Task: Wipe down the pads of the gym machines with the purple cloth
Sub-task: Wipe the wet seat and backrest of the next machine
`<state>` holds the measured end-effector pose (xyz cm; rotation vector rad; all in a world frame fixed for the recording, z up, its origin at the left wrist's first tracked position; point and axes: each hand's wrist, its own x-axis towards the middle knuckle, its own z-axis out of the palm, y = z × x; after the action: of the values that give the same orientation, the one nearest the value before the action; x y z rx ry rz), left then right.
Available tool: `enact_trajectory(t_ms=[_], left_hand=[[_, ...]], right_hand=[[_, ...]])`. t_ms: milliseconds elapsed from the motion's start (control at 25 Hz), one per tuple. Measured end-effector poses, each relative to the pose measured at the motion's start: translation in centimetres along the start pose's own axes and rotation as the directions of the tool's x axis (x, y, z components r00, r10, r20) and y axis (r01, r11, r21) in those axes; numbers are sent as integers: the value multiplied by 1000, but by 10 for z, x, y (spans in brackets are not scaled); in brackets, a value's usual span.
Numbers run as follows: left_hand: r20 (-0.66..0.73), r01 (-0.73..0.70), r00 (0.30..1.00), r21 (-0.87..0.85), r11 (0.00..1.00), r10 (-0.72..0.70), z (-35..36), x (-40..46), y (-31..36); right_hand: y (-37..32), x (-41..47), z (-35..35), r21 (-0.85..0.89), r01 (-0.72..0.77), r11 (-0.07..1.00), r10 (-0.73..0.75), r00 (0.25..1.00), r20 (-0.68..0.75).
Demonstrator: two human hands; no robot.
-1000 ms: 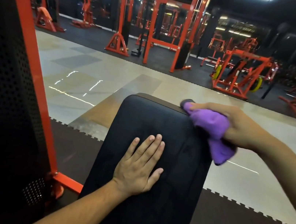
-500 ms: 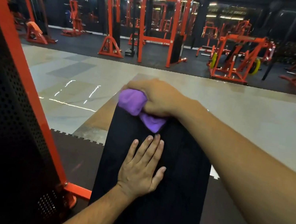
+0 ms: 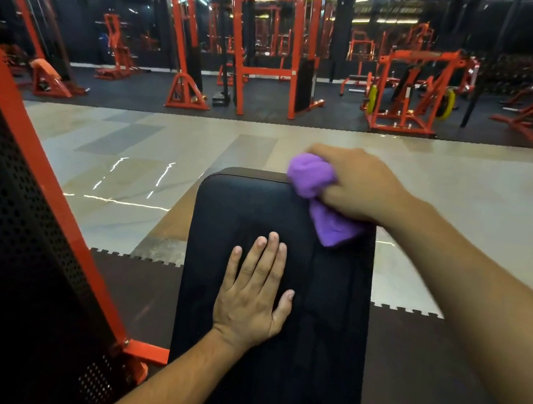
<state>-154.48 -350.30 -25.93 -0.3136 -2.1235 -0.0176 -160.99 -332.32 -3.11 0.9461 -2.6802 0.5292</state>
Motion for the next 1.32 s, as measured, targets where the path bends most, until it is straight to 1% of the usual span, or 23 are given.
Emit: enact_trajectory(t_ms=[80, 120, 200, 280, 320, 360, 400, 440, 480, 520, 560, 640, 680, 760, 920, 1000, 1080, 1120, 1160, 1240, 1320], left_hand=[[5, 14, 1000, 0, 1000, -14, 2, -1, 0], [3, 20, 1000, -17, 1000, -20, 1, -1, 2], [5, 38, 999, -43, 998, -38, 0, 0, 3], [34, 18, 999, -53, 998, -16, -3, 0, 2], [48, -10, 999, -56, 998, 13, -4, 0, 2], [52, -42, 998, -59, 997, 45, -5, -1, 1], [44, -74, 996, -60, 995, 77, -4, 0, -1], [34, -116, 993, -54, 992, 117, -4, 0, -3], [26, -171, 985, -44, 984, 173, -3, 0, -5], [27, -242, 970, -41, 969, 243, -2, -3, -6], [29, -327, 944, -47, 944, 328, -1, -6, -6], [24, -482, 875, -52, 875, 483, 0, -13, -6], [29, -522, 851, -61, 851, 524, 1, -14, -6], [57, -545, 833, -76, 835, 550, 2, -16, -3], [104, -544, 832, -40, 838, 545, 1, -16, 1], [115, -537, 837, -15, 844, 535, 1, -15, 0], [113, -527, 844, -11, 850, 525, 3, -16, 2], [104, -522, 847, -23, 853, 521, 4, -18, 3], [97, -516, 851, -37, 856, 517, 5, -19, 4], [102, -517, 849, -42, 855, 518, 5, -20, 3], [104, -526, 844, -42, 850, 527, 4, -19, 4]], right_hand=[[-41, 20, 16, -133, 59, 989, -57, 998, 19], [-54, 22, 21, -146, 86, 986, -88, 996, -8], [-58, 15, 30, -168, 108, 980, -128, 986, -109], [-41, -11, 41, -233, 101, 967, -165, 947, -276], [-28, -28, 48, -195, 100, 976, -171, 904, -391], [-14, -49, 53, -64, 98, 993, -116, 854, -508], [3, -71, 57, 134, 72, 988, 22, 806, -591], [22, -90, 60, 352, 34, 935, 206, 756, -621], [39, -104, 61, 527, 3, 850, 370, 710, -600], [52, -111, 63, 637, -8, 771, 467, 686, -557], [57, -110, 68, 682, 4, 731, 485, 700, -524], [50, -102, 84, 739, 45, 672, 443, 775, -450], [44, -100, 94, 764, 45, 643, 437, 799, -414], [39, -115, 114, 792, 9, 611, 460, 810, -363], [38, -201, 181, 783, -76, 617, 464, 839, -284], [27, -218, 196, 786, -124, 606, 510, 819, -264], [22, -192, 175, 804, -144, 577, 595, 749, -292], [23, -169, 155, 801, -131, 584, 612, 720, -328], [24, -143, 133, 786, -105, 609, 603, 706, -373], [27, -105, 101, 714, -31, 700, 514, 716, -473], [35, -104, 106, 648, 31, 761, 415, 744, -523]])
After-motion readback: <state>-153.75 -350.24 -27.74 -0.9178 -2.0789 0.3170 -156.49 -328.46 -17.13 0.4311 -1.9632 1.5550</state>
